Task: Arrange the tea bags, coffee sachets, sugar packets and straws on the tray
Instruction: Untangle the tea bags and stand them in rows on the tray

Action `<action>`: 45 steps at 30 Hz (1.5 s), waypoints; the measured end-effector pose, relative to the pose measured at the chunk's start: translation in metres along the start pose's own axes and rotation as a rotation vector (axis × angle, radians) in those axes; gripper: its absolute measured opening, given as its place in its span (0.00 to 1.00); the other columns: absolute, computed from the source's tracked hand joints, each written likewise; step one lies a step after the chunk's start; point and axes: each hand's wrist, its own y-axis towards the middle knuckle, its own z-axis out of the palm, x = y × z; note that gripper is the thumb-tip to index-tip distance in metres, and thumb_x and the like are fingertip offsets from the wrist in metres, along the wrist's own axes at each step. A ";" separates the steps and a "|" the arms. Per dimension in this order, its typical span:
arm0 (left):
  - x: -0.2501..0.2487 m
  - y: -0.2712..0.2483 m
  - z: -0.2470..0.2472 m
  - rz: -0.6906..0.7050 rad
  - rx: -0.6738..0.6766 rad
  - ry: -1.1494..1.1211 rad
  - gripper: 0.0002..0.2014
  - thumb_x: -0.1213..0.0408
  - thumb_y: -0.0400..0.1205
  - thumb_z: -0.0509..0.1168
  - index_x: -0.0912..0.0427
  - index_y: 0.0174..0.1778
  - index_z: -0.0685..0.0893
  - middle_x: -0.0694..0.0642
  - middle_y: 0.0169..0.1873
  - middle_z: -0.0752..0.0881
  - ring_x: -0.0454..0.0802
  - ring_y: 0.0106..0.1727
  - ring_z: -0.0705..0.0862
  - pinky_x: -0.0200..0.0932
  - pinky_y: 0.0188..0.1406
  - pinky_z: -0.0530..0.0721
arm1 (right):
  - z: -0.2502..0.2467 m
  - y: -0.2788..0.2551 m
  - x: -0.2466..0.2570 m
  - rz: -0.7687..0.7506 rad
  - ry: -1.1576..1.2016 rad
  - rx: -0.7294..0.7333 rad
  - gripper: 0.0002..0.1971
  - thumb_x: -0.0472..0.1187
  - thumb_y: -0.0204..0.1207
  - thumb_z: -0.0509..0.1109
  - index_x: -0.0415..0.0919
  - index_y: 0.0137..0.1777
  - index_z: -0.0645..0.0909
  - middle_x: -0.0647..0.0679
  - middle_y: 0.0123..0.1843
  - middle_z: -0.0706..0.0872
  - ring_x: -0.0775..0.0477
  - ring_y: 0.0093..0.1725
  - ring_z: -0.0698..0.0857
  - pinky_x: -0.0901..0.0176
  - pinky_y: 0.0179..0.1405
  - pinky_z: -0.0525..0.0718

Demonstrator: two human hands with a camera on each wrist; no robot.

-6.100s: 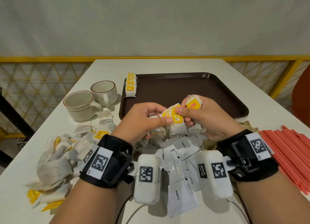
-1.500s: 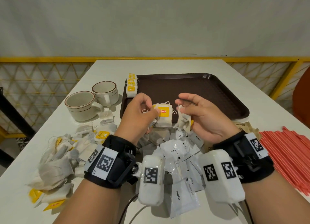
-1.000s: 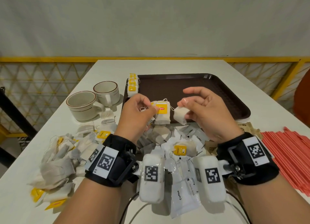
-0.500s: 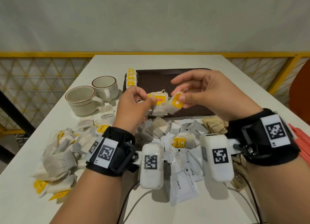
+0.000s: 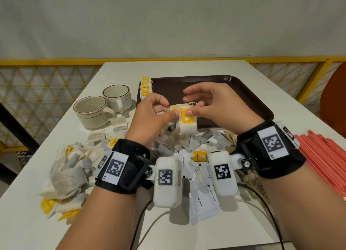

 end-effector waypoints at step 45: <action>-0.010 -0.004 -0.007 -0.022 0.043 0.011 0.04 0.66 0.77 0.73 0.58 0.47 0.88 0.53 0.36 0.85 0.43 0.20 0.70 0.33 0.14 0.67 | 0.009 -0.003 -0.019 0.099 0.142 -0.135 0.02 0.35 0.72 0.77 0.40 0.44 0.89 0.46 0.49 0.91 0.45 0.51 0.89 0.49 0.59 0.86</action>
